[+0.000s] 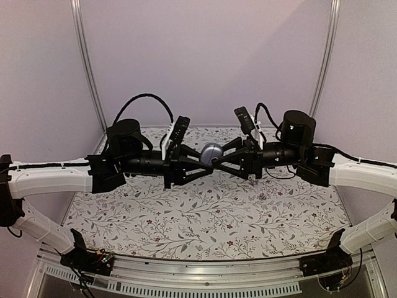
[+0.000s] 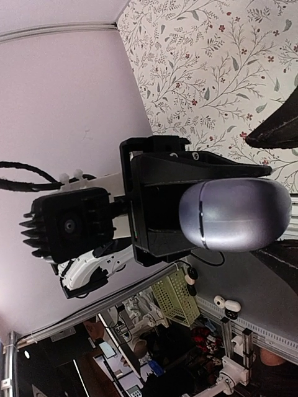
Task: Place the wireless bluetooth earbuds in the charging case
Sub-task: Pass from the right arm to the left, then pass from the left arm to the right
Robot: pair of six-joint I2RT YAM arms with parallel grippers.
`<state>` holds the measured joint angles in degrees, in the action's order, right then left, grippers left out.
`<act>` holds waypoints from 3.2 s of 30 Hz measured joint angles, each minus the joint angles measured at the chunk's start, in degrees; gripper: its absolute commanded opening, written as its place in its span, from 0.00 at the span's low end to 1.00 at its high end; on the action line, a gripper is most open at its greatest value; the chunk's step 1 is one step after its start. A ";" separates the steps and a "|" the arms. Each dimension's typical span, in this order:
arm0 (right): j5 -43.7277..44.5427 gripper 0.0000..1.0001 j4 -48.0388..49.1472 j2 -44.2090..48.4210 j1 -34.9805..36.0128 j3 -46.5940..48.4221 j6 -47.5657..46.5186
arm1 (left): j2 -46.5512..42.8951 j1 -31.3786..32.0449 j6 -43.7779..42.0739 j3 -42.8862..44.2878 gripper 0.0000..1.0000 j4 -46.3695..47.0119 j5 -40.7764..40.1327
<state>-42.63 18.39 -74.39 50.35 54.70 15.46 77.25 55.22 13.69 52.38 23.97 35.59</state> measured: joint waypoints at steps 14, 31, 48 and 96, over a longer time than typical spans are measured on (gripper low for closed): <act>-2.99 0.58 -23.26 1.75 -0.07 4.59 -10.54 | -0.20 -0.31 -11.17 7.80 0.00 -23.89 3.63; -2.86 0.51 -35.28 1.20 0.52 8.57 -18.36 | 5.29 -0.37 -12.24 11.32 0.00 -30.97 8.15; -1.11 0.34 -39.08 -1.97 1.92 9.92 -20.48 | 7.21 -0.37 -12.87 12.39 0.00 -32.87 9.42; 2.19 0.00 -32.22 1.92 2.14 5.92 -17.59 | -0.37 -1.18 -8.31 6.75 0.56 -22.75 3.87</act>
<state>-40.45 -13.82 -72.47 52.49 60.62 -2.13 76.88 54.04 5.39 59.13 1.21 39.46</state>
